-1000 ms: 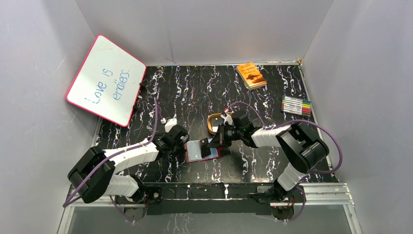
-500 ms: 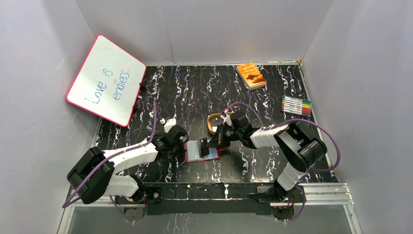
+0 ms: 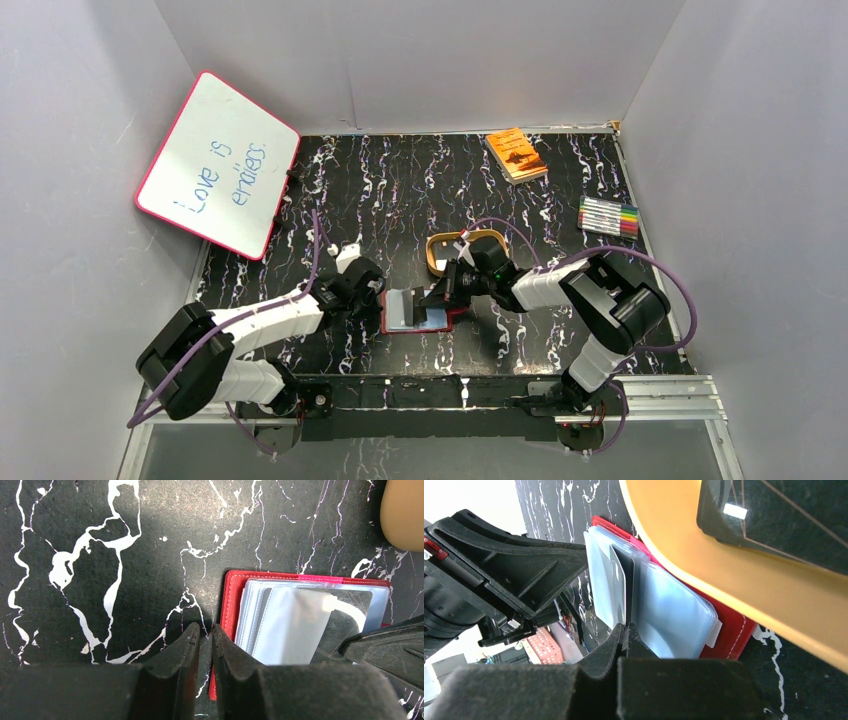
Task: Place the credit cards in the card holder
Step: Insert the credit card into the card holder.
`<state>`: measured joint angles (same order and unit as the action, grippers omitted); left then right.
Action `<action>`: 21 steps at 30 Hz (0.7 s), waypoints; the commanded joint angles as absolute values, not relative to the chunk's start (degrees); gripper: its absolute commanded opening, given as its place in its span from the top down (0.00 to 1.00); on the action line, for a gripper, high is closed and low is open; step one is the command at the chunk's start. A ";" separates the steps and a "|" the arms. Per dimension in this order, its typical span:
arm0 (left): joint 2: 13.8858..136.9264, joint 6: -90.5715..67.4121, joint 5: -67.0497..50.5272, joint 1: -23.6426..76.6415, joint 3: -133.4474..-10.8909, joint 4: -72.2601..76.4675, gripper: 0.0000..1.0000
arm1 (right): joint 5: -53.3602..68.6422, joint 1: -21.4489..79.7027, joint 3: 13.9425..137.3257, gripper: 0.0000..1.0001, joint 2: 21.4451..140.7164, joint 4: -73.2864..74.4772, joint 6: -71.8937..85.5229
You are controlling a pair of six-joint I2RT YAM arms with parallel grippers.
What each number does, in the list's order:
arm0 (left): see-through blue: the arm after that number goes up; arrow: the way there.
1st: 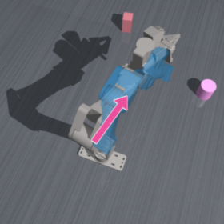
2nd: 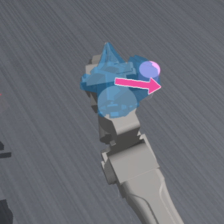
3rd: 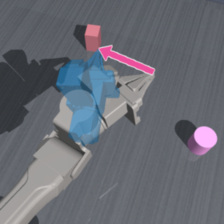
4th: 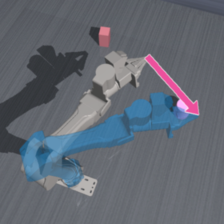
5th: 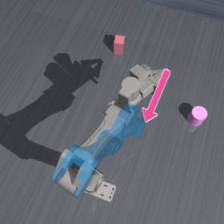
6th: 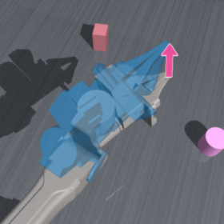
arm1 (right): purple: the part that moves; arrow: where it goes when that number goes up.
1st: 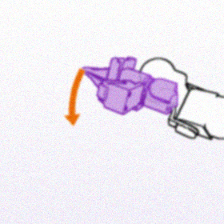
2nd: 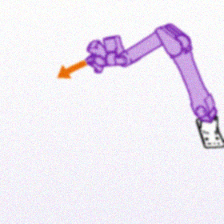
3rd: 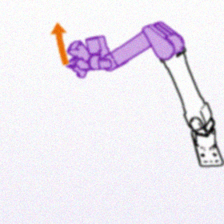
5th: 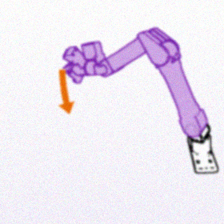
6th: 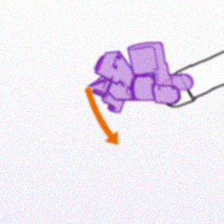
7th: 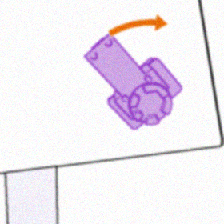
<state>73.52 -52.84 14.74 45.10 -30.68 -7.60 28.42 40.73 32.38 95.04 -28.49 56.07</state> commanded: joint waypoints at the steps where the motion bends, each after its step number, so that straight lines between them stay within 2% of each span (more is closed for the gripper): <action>1: 74.24 -53.44 11.16 45.22 -27.52 -12.70 0.86 | 24.39 41.78 31.55 1.00 94.87 -29.64 58.40; 9: 73.92 -54.00 10.55 45.25 -27.03 -12.31 0.87 | 19.34 43.66 30.83 1.00 94.04 -29.53 62.08; 21: 74.31 -54.11 10.37 45.26 -26.81 -11.72 0.87 | 20.04 46.77 33.08 1.00 95.67 -28.80 60.55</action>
<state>72.69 -53.84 14.09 45.06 -29.54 -6.35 21.10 45.28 31.68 94.98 -30.30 62.59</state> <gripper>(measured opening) 0.130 0.011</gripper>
